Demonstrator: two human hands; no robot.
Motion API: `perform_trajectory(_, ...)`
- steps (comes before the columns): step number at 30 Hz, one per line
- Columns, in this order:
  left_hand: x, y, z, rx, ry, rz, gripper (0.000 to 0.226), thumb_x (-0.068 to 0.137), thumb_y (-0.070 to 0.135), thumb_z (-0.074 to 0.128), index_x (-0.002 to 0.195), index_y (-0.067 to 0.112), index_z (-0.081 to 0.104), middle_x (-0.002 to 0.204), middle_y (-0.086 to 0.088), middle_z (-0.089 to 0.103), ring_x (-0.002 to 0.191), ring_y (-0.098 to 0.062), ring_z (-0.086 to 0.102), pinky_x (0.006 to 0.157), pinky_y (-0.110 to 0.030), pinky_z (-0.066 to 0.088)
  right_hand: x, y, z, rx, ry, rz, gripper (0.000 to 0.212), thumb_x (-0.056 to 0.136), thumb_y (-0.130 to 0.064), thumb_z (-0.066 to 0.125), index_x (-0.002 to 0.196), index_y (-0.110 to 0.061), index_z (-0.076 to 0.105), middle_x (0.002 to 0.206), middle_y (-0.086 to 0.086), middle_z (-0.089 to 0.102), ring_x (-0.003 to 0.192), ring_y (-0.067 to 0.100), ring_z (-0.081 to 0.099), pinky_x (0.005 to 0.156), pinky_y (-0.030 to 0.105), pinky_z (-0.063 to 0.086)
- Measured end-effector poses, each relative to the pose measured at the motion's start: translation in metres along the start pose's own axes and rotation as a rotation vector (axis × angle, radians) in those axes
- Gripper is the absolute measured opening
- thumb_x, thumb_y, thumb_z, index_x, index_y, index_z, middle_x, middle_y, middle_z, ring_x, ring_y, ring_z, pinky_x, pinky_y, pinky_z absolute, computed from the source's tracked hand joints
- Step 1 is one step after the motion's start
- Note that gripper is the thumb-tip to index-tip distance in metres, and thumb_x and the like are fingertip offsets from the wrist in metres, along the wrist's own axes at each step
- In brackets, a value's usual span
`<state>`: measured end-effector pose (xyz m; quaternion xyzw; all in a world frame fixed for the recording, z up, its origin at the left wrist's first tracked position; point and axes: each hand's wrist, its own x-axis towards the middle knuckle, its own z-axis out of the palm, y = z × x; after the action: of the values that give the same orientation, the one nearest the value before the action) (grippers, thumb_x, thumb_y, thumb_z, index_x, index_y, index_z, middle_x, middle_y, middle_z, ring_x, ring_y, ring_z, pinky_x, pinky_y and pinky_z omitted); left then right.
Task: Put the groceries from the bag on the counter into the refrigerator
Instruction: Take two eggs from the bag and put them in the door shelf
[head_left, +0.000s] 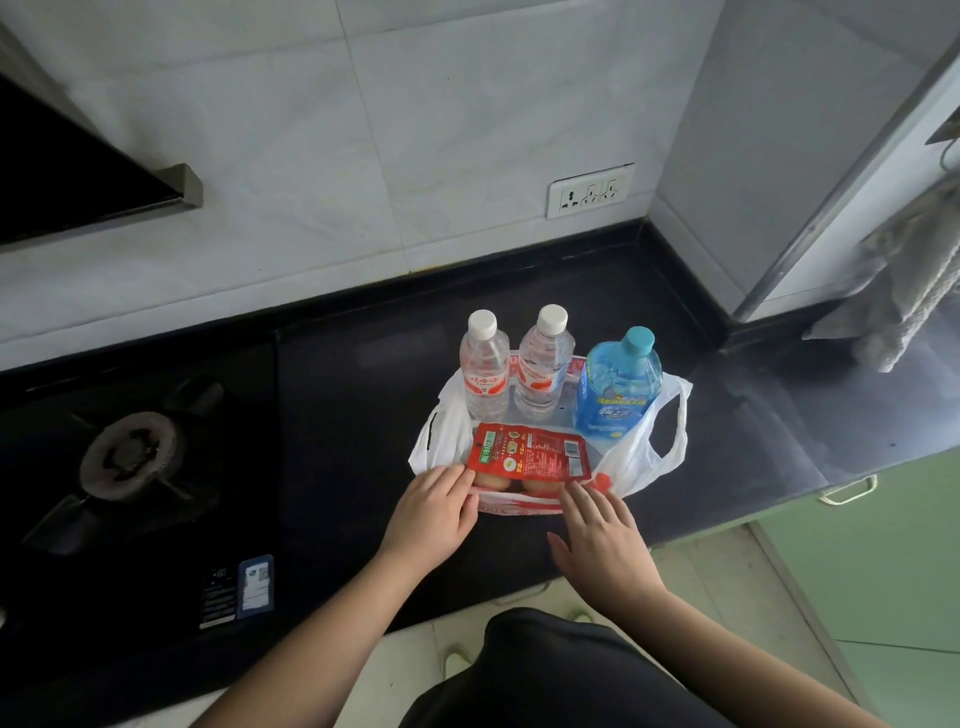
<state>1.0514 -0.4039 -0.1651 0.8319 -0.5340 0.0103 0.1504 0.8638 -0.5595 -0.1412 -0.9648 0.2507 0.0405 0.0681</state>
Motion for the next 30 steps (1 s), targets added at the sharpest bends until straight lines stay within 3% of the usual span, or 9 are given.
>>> perform_trajectory(3,0.005,0.004,-0.003,-0.003,0.005,-0.011,0.044,0.097,0.036,0.038,0.116,0.011,0.069,0.113,-0.001,0.070,0.106,-0.016,0.064,0.091,-0.032,0.051,0.004,0.000,0.003,0.037,0.038,-0.010,0.047,0.093,-0.040,0.044,0.127,-0.013,0.061,0.128,0.005,0.064,0.120,0.024,0.058,0.109,0.040,0.029)
perform_trajectory(5,0.009,0.008,-0.005,-0.009,0.013,-0.009,0.043,0.097,0.035,0.039,0.113,0.011,0.071,0.109,-0.001,0.072,0.101,-0.015,0.066,0.086,-0.031,0.053,0.010,0.001,0.002,0.065,0.062,-0.022,0.039,0.092,-0.032,0.050,0.122,-0.012,0.064,0.121,0.005,0.067,0.114,0.025,0.062,0.106,0.039,0.037)
perform_trajectory(8,0.015,0.011,-0.005,-0.016,0.013,-0.010,0.038,0.096,0.032,0.043,0.111,0.011,0.071,0.104,0.000,0.072,0.096,-0.015,0.067,0.076,-0.029,0.057,0.022,0.000,-0.006,0.115,0.001,-0.024,0.040,0.095,-0.028,0.054,0.131,-0.012,0.055,0.130,0.006,0.061,0.122,0.027,0.055,0.106,0.040,0.040)
perform_trajectory(12,0.027,0.013,-0.001,0.018,-0.007,0.018,0.018,0.087,0.022,0.066,0.101,0.013,0.070,0.095,0.001,0.069,0.089,-0.016,0.065,0.068,-0.028,0.056,0.038,-0.003,-0.011,0.156,-0.074,-0.040,0.040,0.097,-0.030,0.050,0.136,-0.023,0.045,0.136,-0.001,0.053,0.129,0.023,0.046,0.109,0.038,0.034)
perform_trajectory(16,0.039,0.015,-0.004,0.077,-0.084,0.026,0.025,0.074,0.024,0.080,0.094,0.016,0.067,0.093,0.000,0.068,0.089,-0.020,0.065,0.074,-0.034,0.055,0.049,-0.005,-0.011,0.161,-0.125,-0.038,0.040,0.095,-0.029,0.054,0.134,-0.025,0.044,0.133,0.000,0.055,0.125,0.025,0.050,0.104,0.038,0.040)
perform_trajectory(20,0.043,0.017,-0.003,0.090,-0.174,0.008,0.027,0.072,0.023,0.081,0.094,0.017,0.067,0.096,-0.001,0.070,0.094,-0.024,0.066,0.082,-0.038,0.053,0.055,-0.007,-0.011,0.164,-0.177,-0.050,0.045,0.096,-0.030,0.053,0.138,-0.028,0.038,0.136,0.002,0.052,0.125,0.028,0.049,0.104,0.040,0.040)
perform_trajectory(26,0.048,0.022,0.005,0.078,-0.292,-0.039,0.028,0.085,0.013,0.063,0.113,0.017,0.061,0.109,-0.006,0.065,0.103,-0.029,0.062,0.091,-0.039,0.046,0.061,-0.009,-0.009,0.148,-0.176,-0.056,0.043,0.094,-0.026,0.054,0.135,-0.024,0.041,0.135,0.006,0.049,0.126,0.028,0.047,0.104,0.040,0.041)
perform_trajectory(30,0.056,0.026,0.007,0.128,-0.343,-0.050,0.039,0.090,0.012,0.058,0.128,0.015,0.050,0.128,-0.010,0.056,0.119,-0.030,0.053,0.102,-0.038,0.040,0.064,-0.011,-0.010,0.079,-0.201,-0.051,0.032,0.095,-0.025,0.053,0.126,-0.019,0.045,0.129,0.008,0.055,0.121,0.028,0.052,0.099,0.038,0.044)
